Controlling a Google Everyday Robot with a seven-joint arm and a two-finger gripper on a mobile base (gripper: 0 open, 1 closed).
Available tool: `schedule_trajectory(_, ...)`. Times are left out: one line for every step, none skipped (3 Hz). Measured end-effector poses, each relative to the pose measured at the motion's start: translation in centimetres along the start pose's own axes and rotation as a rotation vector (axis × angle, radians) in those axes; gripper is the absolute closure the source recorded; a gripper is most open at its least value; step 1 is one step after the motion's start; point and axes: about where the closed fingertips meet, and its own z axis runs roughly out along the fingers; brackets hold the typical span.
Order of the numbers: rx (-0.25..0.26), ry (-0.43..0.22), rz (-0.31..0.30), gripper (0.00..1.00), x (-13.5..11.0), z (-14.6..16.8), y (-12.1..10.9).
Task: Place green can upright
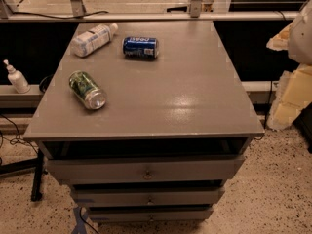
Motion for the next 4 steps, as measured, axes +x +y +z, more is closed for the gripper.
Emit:
schedule_trajectory(0.0, 0.0, 0.0, 0.0, 0.0, 0.0, 0.0)
schedule_trajectory(-0.009, -0.03, 0.029, 0.0, -2.4, 1.6, -1.0)
schedule_trajectory(-0.02, -0.078, 0.096, 0.0, -8.9, 5.0, -3.9)
schedule_trajectory(-0.034, -0.113, 0.183, 0.0, -15.2, 7.5, -6.4)
